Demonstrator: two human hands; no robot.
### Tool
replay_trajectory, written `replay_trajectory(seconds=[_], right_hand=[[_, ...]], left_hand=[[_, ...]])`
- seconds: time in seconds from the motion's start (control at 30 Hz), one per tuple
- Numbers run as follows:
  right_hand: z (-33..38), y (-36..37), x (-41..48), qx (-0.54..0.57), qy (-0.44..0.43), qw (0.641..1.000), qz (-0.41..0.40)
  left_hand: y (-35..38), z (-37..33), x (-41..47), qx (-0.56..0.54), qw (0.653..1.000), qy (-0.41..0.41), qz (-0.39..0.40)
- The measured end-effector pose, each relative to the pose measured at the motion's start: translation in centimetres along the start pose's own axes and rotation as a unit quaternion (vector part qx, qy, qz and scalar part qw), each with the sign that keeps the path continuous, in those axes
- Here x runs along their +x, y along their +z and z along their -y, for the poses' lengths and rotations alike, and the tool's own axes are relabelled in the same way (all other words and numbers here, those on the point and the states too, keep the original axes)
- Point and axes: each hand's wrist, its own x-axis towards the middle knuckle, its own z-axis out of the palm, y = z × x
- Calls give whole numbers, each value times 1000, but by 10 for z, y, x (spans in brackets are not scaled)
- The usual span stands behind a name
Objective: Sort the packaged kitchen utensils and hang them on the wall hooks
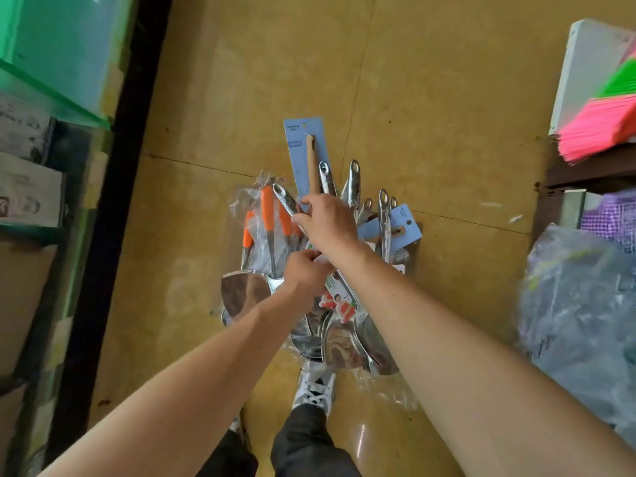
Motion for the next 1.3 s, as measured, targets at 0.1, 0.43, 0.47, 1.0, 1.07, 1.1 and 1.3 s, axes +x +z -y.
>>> replay_trajectory(seconds=[0.1,0.43,0.47,1.0,1.07,1.1,1.3], right_hand=[[-1,5,-3,-8,0,1000,16],[-4,-13,-20,-5,24,999,23],[-3,-18,-23,-5,27,999,19],[48,-190,-141,-58,25,981,-183],[52,-217,-173,-75,39,972,-219],[54,-228,-188,-81,49,967,-236],[57,-302,-309,-94,129,931,-329]], left_hand=[[1,-1,-1,21,999,18,-36],[-22,-19,-7,103,991,61,-60],[-25,-23,-11,110,989,69,-70],[-75,-182,-178,526,730,398,-177],[-75,-202,-212,558,686,431,-183],[-74,-210,-229,571,668,441,-184],[-45,-252,-350,605,553,553,-151]])
